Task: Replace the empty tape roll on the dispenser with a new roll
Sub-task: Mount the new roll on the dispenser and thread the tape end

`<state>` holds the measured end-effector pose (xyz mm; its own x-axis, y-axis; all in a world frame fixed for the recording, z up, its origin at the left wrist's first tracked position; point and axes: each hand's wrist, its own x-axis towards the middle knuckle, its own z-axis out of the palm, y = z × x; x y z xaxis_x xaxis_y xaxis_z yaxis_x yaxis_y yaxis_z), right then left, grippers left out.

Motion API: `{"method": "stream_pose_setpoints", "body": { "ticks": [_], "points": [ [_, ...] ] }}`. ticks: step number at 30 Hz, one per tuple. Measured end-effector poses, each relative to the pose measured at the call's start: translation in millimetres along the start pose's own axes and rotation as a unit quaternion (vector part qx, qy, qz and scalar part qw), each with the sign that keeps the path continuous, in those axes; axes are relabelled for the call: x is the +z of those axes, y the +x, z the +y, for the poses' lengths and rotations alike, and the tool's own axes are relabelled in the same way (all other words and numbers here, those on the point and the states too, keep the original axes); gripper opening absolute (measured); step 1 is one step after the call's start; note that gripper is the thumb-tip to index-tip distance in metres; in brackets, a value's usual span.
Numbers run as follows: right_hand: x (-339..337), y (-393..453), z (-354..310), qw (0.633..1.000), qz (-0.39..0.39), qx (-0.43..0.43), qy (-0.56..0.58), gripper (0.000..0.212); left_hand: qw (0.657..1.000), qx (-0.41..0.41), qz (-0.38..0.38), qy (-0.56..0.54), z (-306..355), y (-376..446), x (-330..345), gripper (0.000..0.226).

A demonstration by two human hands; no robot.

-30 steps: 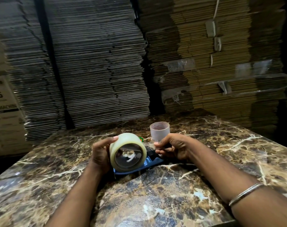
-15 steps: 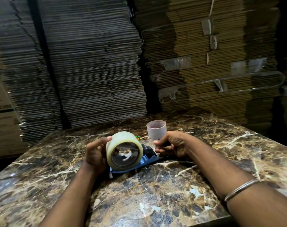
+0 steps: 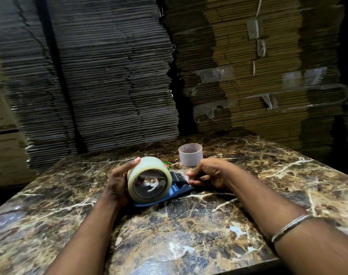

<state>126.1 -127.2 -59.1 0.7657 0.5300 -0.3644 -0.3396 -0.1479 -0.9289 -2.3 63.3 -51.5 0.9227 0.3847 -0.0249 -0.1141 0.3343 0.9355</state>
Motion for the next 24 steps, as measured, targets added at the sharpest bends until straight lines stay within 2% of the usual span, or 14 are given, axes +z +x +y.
{"method": "stream_pose_setpoints", "body": {
  "ticks": [8,16,24],
  "points": [
    [-0.5,2.6,2.7,0.998,0.023,-0.013,-0.059,0.004,1.000,-0.014,-0.012,-0.012,3.2,-5.0,3.1,0.053],
    [1.4,1.8,3.1,0.994,0.038,-0.022,-0.096,0.007,1.000,-0.002,-0.002,0.000,6.9,-11.9,11.8,0.062],
    [-0.9,1.5,2.9,0.986,0.087,-0.058,-0.128,0.031,1.000,-0.017,-0.011,0.000,8.8,-15.5,15.1,0.063]
  ]
}}
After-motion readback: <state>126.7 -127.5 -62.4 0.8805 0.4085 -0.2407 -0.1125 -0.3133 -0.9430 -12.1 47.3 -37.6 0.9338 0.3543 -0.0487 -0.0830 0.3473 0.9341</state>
